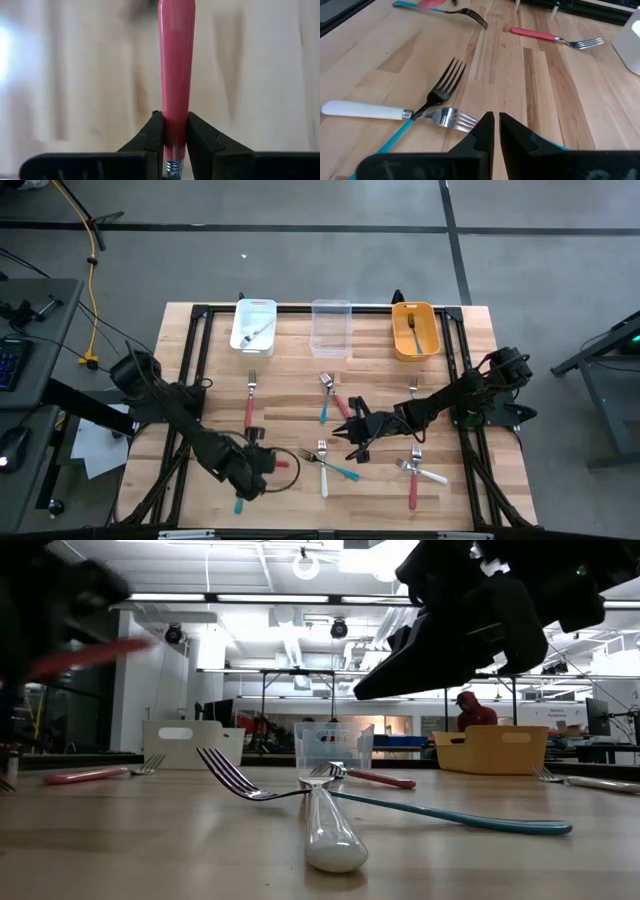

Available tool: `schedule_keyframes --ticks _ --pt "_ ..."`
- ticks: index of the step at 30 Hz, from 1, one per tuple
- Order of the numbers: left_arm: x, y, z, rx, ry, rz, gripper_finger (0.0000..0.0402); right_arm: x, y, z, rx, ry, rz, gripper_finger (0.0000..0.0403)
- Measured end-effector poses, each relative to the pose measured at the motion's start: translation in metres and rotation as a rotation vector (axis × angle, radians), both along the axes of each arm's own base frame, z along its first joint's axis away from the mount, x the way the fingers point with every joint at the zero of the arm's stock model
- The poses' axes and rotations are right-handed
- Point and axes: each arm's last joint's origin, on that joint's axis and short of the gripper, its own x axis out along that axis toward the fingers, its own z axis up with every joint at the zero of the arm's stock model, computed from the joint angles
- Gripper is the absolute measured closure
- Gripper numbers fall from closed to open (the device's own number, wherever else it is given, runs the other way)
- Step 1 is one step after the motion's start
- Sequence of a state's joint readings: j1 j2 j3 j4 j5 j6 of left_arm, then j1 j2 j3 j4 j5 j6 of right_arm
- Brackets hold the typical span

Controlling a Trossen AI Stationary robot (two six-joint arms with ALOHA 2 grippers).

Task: Sort silverware by color (type)
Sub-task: Put the bottom left pink fork into the transparent bin

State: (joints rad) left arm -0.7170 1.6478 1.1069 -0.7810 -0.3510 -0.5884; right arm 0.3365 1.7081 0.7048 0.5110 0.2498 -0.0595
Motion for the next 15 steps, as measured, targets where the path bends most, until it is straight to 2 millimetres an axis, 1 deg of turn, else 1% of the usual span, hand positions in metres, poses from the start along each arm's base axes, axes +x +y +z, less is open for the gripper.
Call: schedule_keyframes --ticks 4,7,12,15 --pt "0.007 0.018 0.018 0.038 -0.165 0.047 0.0357 -0.001 0.002 0.000 -0.035 -0.011 -0.034 0.0382" --pt "0.011 0.038 0.023 0.062 -0.269 0.098 0.0357 -0.001 0.002 0.001 -0.043 -0.014 -0.050 0.0382" --pt "0.023 0.089 0.026 0.083 -0.430 0.239 0.0357 -0.001 0.000 0.001 -0.062 -0.021 -0.091 0.0382" --pt "0.034 0.126 0.038 0.072 -0.498 0.306 0.0357 -0.001 -0.002 0.002 -0.093 -0.036 -0.158 0.0382"
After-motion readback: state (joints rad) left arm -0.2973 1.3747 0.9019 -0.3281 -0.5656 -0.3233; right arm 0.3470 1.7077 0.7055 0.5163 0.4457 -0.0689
